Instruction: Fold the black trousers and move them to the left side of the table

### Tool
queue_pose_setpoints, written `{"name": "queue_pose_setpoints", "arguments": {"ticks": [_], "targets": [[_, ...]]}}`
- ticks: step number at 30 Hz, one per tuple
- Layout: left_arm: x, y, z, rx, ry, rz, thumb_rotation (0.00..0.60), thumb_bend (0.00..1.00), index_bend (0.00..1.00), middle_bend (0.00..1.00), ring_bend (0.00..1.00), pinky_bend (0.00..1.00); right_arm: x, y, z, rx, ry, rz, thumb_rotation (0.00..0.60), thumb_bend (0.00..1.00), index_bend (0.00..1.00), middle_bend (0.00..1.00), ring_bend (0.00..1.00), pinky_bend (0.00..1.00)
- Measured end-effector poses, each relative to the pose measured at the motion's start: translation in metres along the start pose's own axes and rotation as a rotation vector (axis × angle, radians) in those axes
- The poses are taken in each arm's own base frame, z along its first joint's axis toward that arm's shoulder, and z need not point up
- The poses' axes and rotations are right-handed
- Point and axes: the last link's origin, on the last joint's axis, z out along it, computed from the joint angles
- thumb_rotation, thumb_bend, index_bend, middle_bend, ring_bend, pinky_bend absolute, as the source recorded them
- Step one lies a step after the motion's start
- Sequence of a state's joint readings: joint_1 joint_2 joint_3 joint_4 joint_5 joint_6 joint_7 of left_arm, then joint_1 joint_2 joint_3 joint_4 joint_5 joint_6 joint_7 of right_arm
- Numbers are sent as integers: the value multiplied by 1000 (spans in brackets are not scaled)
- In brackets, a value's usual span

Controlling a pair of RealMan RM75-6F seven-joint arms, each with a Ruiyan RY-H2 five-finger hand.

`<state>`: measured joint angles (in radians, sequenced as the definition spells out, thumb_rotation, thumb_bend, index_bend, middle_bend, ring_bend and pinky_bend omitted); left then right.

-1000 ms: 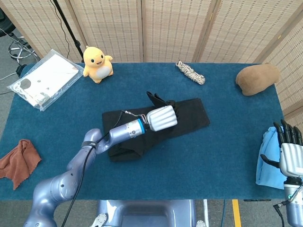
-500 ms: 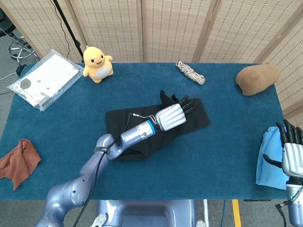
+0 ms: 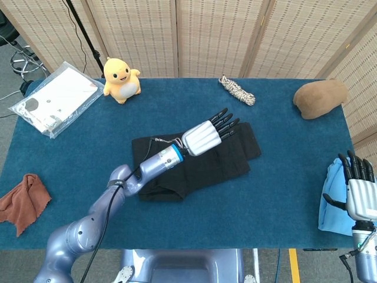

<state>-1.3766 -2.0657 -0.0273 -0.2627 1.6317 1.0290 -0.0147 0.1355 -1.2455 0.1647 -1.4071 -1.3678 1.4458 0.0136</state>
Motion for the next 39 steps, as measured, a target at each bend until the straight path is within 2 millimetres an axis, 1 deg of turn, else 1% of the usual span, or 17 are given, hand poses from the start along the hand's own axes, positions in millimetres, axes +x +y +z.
{"name": "queue_pose_setpoints", "arguments": {"ticks": [2,4,8,11,12,18,21,24,28,30,33,36,39], "targets": [[-1,-6,-8,-6,14,-10,600,201,0,0,0,4,-2,-1,-1,2,-7,1,600,0,39,0,0,0],[-3,-14,-21,-10,27,-29,600,201,0,0,0,3,-4,-2,-1,4,-17,-1,600,0,39,0,0,0],[-10,-29,-51,-25,35,-72,600,201,0,0,0,3,-9,-5,-1,12,-30,-5,600,0,38,0,0,0],[-21,-40,-86,-24,19,-113,600,201,0,0,0,5,-13,-9,-2,20,-43,-6,600,0,38,0,0,0],[-25,-44,-103,-21,17,-134,600,201,0,0,0,10,-14,-10,-2,22,-46,-8,600,0,38,0,0,0],[-34,-57,-185,-3,34,-270,600,201,0,0,0,43,-19,-14,-4,33,-62,-18,600,0,38,0,0,0],[-37,-60,-216,3,25,-306,600,201,0,0,0,59,-22,-17,-5,40,-70,-22,600,0,38,0,0,0],[-41,-61,-243,10,8,-332,600,201,0,0,0,88,-25,-18,-6,46,-80,-28,600,0,37,0,0,0],[-49,-58,-271,18,-37,-370,600,201,0,0,22,134,-29,-19,-7,48,-96,-32,600,0,35,0,0,0],[-53,-56,-283,18,-60,-389,600,201,34,25,69,162,-31,-20,-7,49,-99,-33,600,0,35,0,0,0],[-58,-52,-293,10,-89,-404,600,201,112,87,121,194,-32,-20,-7,51,-102,-37,600,0,35,0,0,0],[-63,-46,-300,4,-113,-430,600,202,166,156,175,230,-32,-20,-8,49,-103,-38,600,0,29,0,0,0],[-68,-40,-306,0,-137,-456,600,202,182,184,200,248,-32,-19,-7,47,-102,-33,600,0,8,0,0,0]]}}
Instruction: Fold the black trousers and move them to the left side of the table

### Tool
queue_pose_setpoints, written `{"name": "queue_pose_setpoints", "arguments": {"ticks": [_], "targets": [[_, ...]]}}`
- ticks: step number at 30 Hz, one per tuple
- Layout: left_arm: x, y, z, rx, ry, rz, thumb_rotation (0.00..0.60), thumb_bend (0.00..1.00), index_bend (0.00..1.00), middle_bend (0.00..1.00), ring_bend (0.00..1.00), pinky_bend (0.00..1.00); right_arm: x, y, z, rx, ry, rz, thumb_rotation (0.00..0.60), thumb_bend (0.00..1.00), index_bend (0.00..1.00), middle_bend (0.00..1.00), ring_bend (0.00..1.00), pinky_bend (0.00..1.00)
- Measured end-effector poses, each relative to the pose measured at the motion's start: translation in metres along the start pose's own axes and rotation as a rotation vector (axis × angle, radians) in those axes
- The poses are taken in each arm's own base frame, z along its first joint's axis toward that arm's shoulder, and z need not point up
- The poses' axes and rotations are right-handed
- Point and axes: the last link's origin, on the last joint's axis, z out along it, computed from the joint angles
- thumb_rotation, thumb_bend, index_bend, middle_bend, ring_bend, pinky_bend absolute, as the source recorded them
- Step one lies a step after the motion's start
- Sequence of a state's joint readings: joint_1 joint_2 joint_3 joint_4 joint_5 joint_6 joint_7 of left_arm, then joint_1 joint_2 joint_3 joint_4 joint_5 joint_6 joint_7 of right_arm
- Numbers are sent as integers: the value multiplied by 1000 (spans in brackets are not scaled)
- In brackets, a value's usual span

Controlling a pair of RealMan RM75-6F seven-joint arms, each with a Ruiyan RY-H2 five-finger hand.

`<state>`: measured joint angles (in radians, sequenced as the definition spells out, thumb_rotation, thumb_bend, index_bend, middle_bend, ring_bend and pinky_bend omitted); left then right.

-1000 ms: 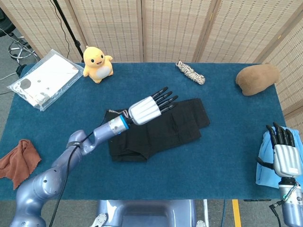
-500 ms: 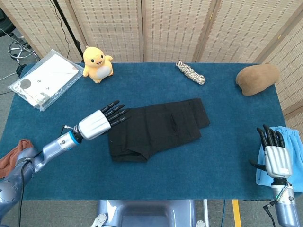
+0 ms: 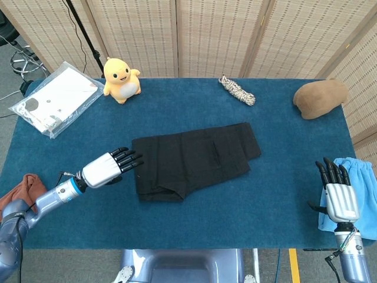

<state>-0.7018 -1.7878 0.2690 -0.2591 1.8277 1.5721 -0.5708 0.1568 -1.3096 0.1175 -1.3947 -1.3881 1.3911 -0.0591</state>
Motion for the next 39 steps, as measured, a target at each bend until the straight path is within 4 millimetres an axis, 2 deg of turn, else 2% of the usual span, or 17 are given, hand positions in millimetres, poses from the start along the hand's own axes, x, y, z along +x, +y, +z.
{"name": "queue_pose_setpoints", "arguments": {"ticks": [6,13,21,39], "targets": [[-13,2,-8,24,-57,-30,600,202,211,202,216,262,0,1,0,0,5,3,600,0,0,0,0,0],[-21,5,-5,34,-83,-49,600,203,297,229,236,266,0,1,0,-2,9,6,600,0,0,0,0,0],[-29,8,-2,37,-112,-50,600,202,299,260,261,270,0,2,1,-7,12,8,600,0,0,0,0,0],[-43,19,40,44,-144,-44,600,206,304,265,261,270,2,4,1,-12,13,13,600,0,0,0,0,0]]}}
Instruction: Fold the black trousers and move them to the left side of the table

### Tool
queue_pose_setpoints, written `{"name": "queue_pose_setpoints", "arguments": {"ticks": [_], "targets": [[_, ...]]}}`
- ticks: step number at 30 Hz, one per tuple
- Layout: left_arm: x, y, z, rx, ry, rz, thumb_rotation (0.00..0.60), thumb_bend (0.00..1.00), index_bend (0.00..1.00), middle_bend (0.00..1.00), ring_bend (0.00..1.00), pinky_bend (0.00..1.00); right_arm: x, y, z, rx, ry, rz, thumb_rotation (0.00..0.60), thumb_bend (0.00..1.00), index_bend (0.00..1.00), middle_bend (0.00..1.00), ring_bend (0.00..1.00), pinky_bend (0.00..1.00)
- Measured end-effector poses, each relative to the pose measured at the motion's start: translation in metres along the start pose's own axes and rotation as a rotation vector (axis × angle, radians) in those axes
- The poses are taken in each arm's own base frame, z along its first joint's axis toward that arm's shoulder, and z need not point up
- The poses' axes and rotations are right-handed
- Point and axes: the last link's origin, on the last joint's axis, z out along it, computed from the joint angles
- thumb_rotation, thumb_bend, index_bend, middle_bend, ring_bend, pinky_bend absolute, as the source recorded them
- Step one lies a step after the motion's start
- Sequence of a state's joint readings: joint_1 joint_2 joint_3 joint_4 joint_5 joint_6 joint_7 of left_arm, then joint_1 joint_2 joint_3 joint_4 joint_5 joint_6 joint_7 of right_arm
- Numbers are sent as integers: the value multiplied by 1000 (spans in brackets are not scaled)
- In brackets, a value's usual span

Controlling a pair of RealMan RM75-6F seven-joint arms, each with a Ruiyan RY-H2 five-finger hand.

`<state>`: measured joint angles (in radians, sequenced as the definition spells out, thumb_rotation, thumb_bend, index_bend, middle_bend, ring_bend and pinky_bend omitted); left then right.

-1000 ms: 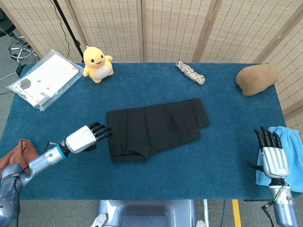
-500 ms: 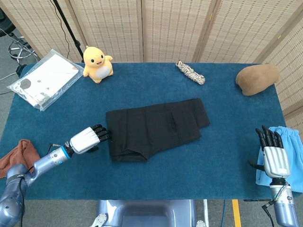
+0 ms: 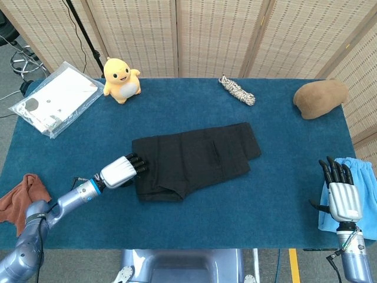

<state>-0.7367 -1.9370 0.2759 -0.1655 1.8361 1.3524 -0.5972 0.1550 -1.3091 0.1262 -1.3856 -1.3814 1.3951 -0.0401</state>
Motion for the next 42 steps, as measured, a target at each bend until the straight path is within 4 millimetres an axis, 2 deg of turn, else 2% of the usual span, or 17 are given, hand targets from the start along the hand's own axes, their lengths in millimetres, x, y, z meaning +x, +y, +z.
{"name": "queue_pose_setpoints", "arguments": {"ticks": [22,31,36,42], "targets": [[3,6,21,-1,11,23,600,254,323,275,253,270,2,-2,-1,5,3,3,600,0,0,0,0,0],[-3,10,23,3,-5,34,600,438,362,279,254,302,4,-3,-2,7,8,8,600,0,0,0,0,0],[-1,9,23,9,7,39,600,526,440,336,296,332,5,-3,-2,8,10,11,600,0,0,0,0,0],[2,6,22,9,18,60,600,539,569,440,373,391,6,-4,-2,9,13,14,600,0,0,0,0,0]]}}
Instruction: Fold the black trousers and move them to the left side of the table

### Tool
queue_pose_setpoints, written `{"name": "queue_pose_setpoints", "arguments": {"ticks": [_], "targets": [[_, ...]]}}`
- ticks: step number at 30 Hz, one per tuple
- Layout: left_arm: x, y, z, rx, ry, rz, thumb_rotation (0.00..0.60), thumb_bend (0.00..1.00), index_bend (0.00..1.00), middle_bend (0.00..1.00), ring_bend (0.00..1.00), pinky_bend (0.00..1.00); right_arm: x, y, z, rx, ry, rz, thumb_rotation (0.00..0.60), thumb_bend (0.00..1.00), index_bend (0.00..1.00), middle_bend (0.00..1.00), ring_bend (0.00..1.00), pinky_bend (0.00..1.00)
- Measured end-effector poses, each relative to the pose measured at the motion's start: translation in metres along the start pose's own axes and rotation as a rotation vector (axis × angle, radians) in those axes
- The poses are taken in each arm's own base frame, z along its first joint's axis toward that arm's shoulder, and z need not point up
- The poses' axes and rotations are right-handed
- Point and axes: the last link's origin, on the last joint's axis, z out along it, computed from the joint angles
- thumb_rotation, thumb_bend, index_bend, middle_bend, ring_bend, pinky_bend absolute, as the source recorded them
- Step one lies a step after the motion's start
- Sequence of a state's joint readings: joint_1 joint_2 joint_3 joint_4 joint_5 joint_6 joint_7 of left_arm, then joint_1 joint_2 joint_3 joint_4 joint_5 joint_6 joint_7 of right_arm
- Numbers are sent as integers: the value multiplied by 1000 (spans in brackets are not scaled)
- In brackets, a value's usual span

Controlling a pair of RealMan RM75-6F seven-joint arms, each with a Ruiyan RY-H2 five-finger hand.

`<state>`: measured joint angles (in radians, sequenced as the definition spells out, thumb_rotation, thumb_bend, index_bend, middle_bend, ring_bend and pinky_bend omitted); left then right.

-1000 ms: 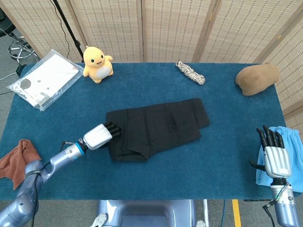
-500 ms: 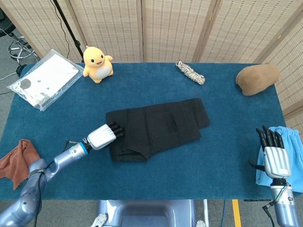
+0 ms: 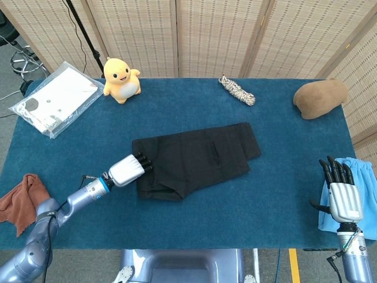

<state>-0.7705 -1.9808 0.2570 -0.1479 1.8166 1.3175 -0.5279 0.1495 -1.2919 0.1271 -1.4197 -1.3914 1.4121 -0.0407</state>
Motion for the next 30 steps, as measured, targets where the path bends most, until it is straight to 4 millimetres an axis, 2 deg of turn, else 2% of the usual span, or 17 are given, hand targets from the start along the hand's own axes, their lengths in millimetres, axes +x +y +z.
{"name": "queue_pose_setpoints", "arguments": {"ticks": [8,14,26,30], "targets": [[2,-9,-13,8,-2,20,600,538,641,499,420,432,-1,-1,0,1,-6,10,600,0,0,0,0,0],[3,-23,-42,22,-13,40,600,539,654,511,431,438,-1,-1,0,3,-9,13,600,0,0,0,0,0],[9,-48,-125,80,-24,66,600,540,659,519,439,442,-2,-5,-2,13,-16,17,600,0,0,0,0,0],[12,-55,-166,106,-51,94,600,540,662,522,441,442,-3,-6,-2,15,-19,16,600,0,0,0,0,0]]}}
